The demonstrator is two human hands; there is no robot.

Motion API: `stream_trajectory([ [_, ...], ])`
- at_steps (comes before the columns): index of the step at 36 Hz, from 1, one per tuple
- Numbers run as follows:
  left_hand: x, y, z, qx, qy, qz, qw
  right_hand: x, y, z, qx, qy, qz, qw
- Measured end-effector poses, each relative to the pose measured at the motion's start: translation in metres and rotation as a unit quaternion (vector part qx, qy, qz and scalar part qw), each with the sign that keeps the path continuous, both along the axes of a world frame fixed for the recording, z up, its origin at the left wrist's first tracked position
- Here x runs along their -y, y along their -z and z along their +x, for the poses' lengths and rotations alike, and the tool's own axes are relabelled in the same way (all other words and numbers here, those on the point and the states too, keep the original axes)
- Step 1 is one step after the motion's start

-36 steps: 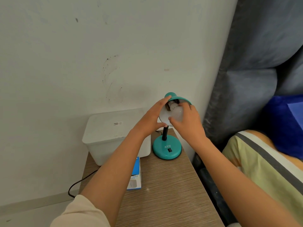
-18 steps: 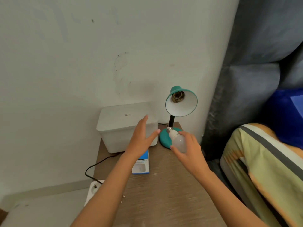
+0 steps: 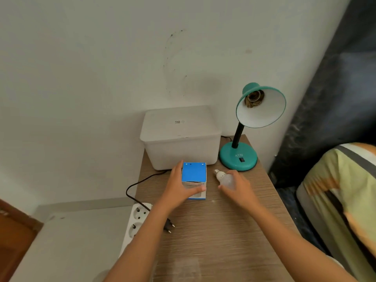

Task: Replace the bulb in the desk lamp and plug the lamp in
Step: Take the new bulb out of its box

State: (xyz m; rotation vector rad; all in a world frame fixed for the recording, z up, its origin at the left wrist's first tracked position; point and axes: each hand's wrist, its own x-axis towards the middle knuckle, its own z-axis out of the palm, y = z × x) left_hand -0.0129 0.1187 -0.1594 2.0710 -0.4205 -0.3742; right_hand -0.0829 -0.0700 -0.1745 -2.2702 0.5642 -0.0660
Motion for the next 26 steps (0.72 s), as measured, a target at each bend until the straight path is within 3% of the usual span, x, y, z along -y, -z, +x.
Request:
stream_trajectory([
  [11,0.017,0.015,0.006,-0.008,-0.023,-0.059,0.998,0.009,0.004,0.020,0.002,-0.021,-0.008,1.000],
  [17,0.024,0.021,0.000,0.013,-0.041,-0.076,0.996,0.008,-0.015,0.018,0.117,-0.029,-0.017,0.993],
  [21,0.026,0.022,-0.002,0.019,-0.048,-0.077,0.996,0.001,-0.042,0.029,0.171,-0.108,-0.025,0.979],
  [26,0.026,0.022,-0.001,0.013,-0.045,-0.080,0.996,-0.009,-0.059,0.047,0.072,-0.292,-0.162,0.940],
])
